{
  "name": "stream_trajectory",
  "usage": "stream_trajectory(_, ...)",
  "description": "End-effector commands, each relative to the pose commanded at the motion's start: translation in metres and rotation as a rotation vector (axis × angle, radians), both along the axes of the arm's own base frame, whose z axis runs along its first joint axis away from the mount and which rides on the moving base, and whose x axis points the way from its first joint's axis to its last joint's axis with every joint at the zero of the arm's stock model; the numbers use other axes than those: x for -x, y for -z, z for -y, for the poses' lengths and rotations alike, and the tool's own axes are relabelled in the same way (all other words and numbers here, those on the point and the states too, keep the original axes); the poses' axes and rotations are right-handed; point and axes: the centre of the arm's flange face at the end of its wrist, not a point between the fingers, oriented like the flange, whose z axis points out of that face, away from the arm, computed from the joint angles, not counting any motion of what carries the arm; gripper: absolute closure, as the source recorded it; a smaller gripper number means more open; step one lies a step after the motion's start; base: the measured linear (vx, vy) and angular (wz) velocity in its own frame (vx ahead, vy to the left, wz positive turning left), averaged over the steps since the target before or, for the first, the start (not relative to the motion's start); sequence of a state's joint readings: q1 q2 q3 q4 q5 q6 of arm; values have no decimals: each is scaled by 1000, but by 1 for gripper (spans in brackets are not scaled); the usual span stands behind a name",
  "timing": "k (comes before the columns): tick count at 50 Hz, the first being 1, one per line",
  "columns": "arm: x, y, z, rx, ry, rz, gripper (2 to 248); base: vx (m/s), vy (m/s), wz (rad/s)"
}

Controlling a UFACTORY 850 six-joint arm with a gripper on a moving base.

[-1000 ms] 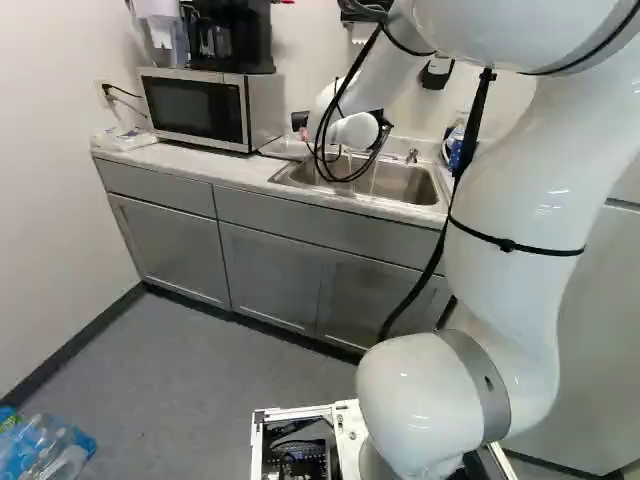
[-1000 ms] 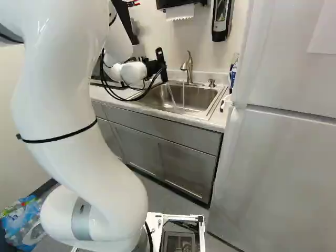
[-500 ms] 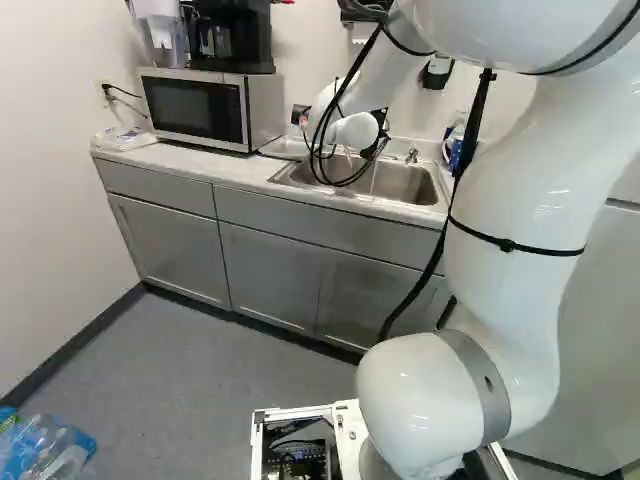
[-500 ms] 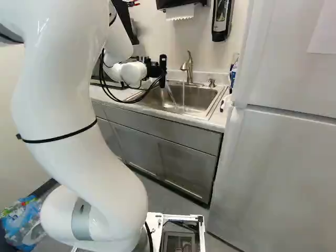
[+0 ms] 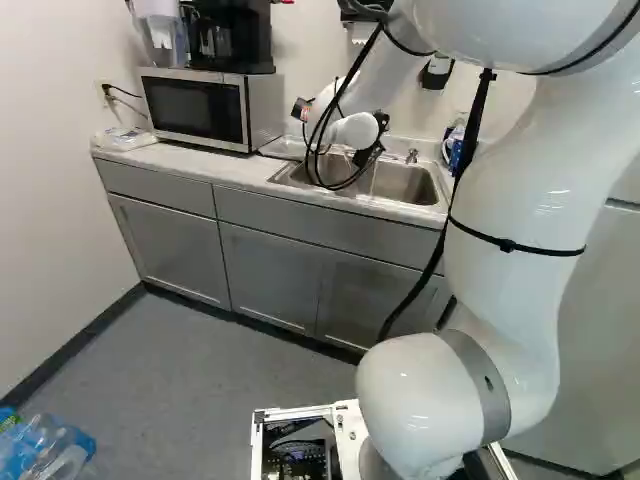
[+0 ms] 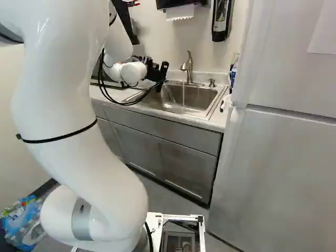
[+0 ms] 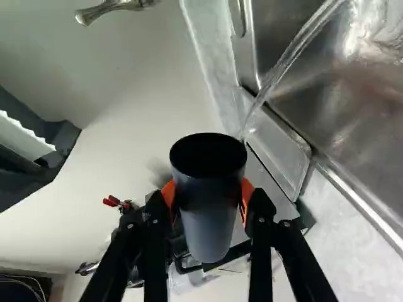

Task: Rinse the cup and place it in the tray

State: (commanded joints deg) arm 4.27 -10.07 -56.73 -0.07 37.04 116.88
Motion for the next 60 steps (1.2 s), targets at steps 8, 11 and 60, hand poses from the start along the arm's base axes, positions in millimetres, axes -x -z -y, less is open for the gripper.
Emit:
stream_trajectory(8, 0, 0, 0, -63, 7, -5, 131, 0, 0, 0)
stream_trajectory(11, 0, 0, 0, -63, 7, -5, 131, 0, 0, 0)
stream_trajectory(60, 0, 0, 0, -45, 5, -3, 131, 0, 0, 0)
